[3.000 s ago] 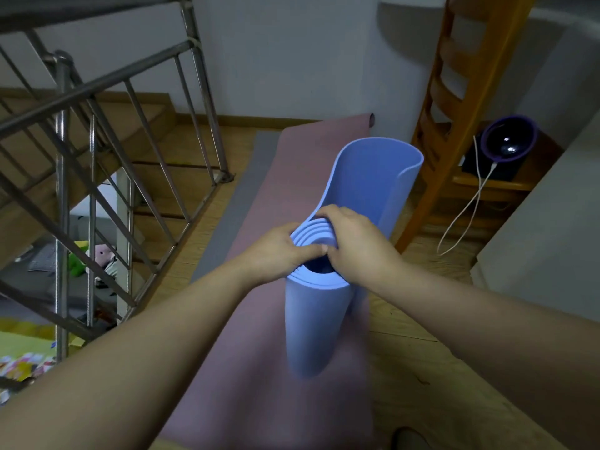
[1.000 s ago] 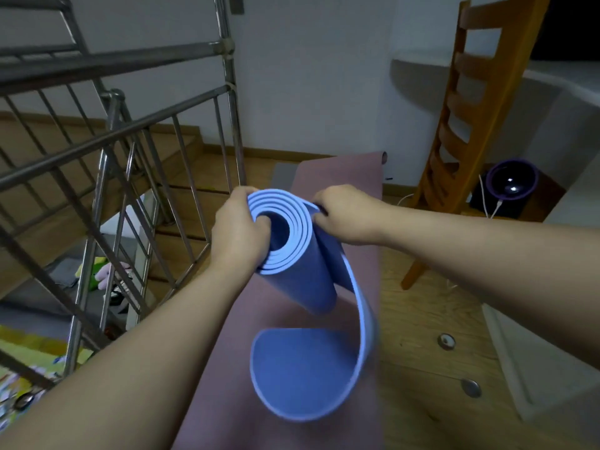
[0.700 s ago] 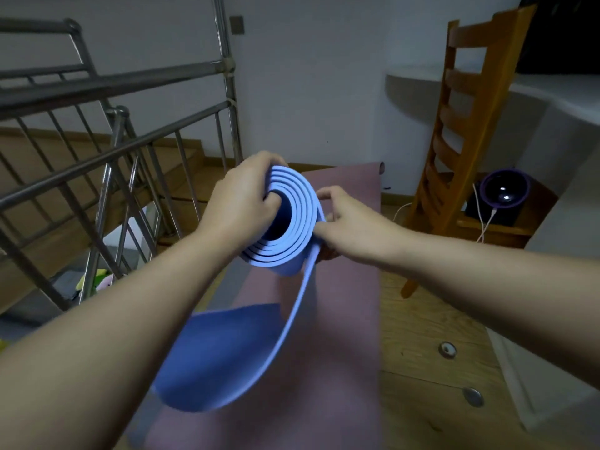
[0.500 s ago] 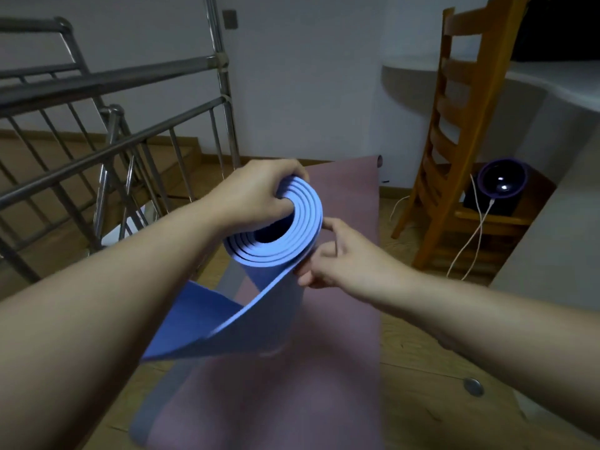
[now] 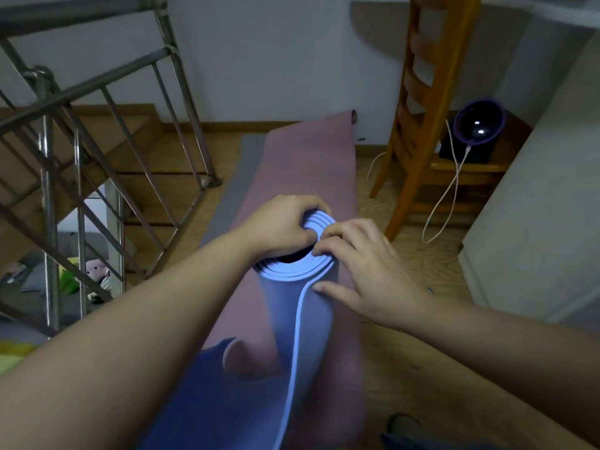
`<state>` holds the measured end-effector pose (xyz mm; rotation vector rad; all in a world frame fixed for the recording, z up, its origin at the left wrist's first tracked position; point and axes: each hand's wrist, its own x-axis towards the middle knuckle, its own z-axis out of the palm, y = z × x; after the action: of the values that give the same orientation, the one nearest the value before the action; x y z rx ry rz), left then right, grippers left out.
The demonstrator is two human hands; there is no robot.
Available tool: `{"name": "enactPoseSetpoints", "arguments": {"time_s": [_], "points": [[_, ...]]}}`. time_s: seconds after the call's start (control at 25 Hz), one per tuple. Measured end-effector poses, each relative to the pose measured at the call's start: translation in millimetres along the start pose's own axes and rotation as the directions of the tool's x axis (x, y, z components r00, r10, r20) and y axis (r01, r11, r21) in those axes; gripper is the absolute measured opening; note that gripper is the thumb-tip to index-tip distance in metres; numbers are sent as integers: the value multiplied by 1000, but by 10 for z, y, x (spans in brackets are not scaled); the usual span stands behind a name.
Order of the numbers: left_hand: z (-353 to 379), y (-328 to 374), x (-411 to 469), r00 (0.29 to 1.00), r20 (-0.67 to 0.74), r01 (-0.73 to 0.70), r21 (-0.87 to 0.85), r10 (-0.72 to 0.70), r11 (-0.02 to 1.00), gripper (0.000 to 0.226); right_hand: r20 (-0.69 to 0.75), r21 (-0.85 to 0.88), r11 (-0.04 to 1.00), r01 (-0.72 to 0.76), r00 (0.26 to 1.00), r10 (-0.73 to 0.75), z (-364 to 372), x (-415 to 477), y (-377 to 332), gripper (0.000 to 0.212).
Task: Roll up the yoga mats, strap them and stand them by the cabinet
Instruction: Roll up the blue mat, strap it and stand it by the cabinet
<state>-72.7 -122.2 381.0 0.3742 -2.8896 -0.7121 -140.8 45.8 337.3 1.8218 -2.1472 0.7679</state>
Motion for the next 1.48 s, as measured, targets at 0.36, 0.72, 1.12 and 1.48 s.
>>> {"name": "enactPoseSetpoints", "arguments": {"time_s": [0.36, 0.72, 1.12, 1.48], "points": [[9, 33, 31, 961, 63, 268, 32, -270, 963, 64, 313, -62, 979, 192, 935, -164, -71, 315, 144, 38], [283, 904, -725, 977, 54, 128, 633, -208, 763, 59, 232, -103, 940, -326, 911, 341, -671, -137, 273, 44], [959, 1389, -784, 834, -126, -301, 712, 538, 634, 22, 234, -259, 873, -414, 850, 472, -1358, -1356, 40, 39], [1155, 1897, -985, 992, 116, -63, 79, 54, 995, 30, 249, -340, 777, -530, 746, 618, -1515, -1930, -24, 45]]}}
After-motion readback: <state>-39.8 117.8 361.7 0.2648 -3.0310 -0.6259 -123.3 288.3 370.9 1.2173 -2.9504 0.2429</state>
